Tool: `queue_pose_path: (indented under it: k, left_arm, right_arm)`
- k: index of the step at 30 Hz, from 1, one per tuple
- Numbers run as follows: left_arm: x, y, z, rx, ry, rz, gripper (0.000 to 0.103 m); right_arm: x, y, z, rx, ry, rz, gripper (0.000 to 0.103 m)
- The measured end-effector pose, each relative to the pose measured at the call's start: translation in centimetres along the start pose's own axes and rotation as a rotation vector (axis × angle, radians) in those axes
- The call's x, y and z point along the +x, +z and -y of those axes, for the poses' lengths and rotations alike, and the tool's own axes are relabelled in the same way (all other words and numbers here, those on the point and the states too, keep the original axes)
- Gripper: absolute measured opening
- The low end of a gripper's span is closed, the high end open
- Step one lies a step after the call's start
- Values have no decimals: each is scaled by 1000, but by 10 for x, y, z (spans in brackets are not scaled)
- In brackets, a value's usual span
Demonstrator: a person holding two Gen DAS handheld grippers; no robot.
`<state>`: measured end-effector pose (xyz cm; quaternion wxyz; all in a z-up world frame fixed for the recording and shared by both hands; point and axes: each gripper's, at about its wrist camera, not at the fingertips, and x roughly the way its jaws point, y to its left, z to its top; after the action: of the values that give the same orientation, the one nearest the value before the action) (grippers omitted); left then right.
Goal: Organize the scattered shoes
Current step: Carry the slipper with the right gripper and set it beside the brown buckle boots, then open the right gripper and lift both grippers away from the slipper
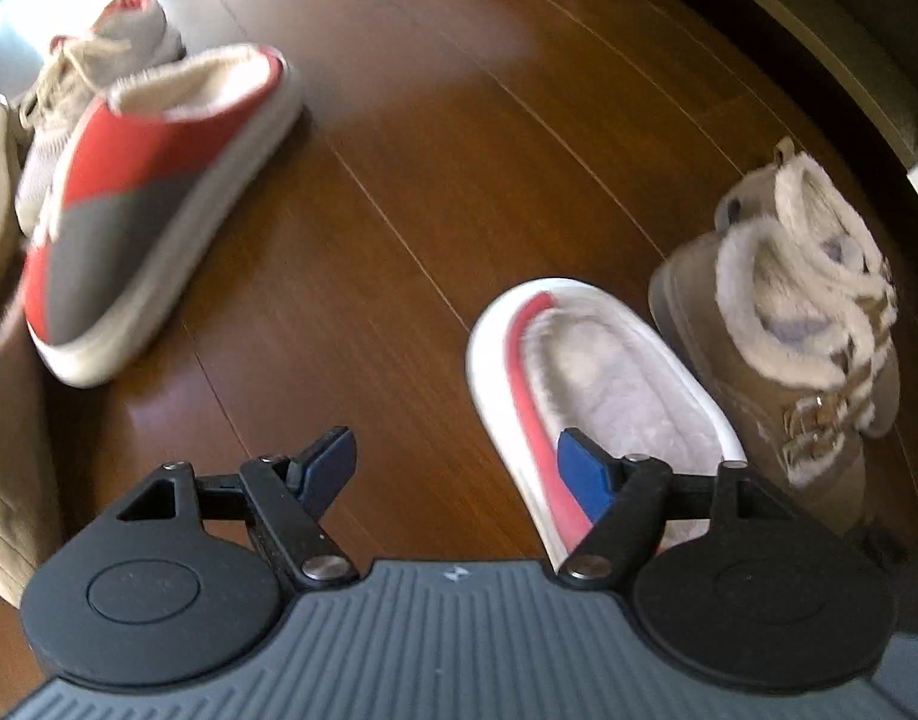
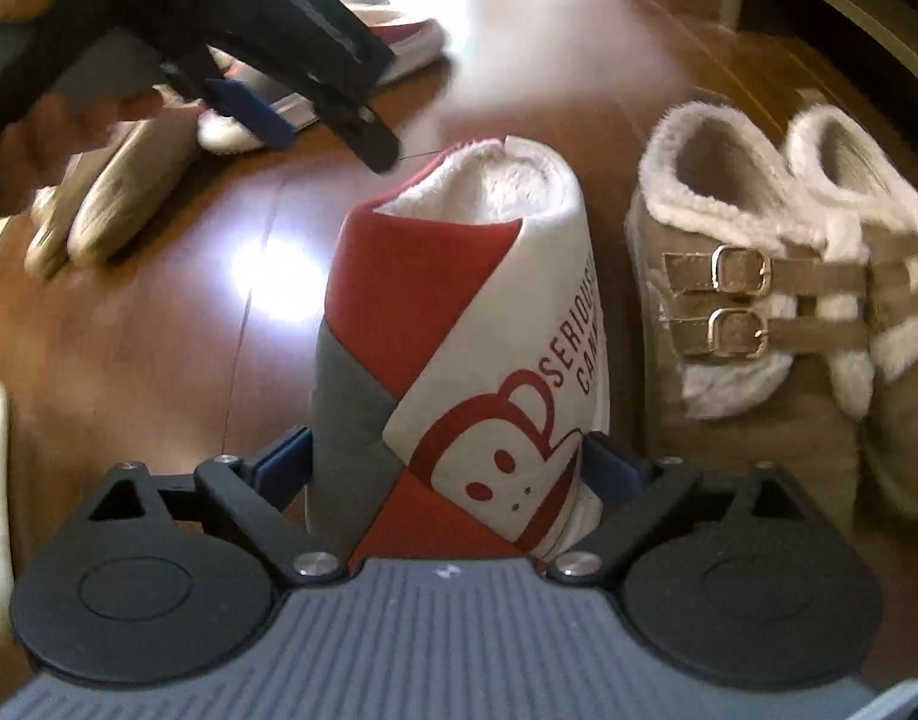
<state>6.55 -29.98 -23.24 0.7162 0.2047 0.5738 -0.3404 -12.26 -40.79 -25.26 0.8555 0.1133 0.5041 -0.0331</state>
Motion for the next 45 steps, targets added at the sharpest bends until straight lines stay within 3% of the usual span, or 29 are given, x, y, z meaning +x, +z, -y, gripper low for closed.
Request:
queue_pose_path:
  k: [4, 9, 19, 26, 29, 32, 36, 39, 43, 45]
  left_arm:
    - [3, -7, 3, -28, -37, 3, 75]
    - [22, -11, 12, -35, -49, -39, 73]
    - [32, -17, 36, -22, -100, -68, 70]
    - [24, -15, 37, -41, -92, -67, 70]
    - [2, -13, 28, -29, -79, -32, 70]
    - [-39, -13, 8, 65, -23, 29, 72]
    - [-107, -16, -30, 212, 169, 98, 72]
    - [-161, -28, -51, 262, 263, 154, 73]
    - [-222, -51, -65, 240, 273, 216, 74]
    - [-240, -59, -63, 224, 253, 234, 74]
  right_arm:
    - [-14, -14, 5, -7, -1, -2, 97]
    - [-11, -19, -9, 14, -76, 27, 93]
    - [-24, -30, 1, -16, -63, 33, 89]
    - [-23, -22, -1, 17, -58, -12, 94]
    - [-40, -12, 2, 73, -53, 15, 94]
    - [-71, 3, 11, 153, -58, 85, 94]
    - [-122, 37, 18, 209, -83, 160, 94]
    - [-162, 74, 9, 187, -110, 191, 95]
    - [-212, 124, -11, 204, -164, 182, 95]
    - [-249, 141, -32, 144, -171, 224, 95]
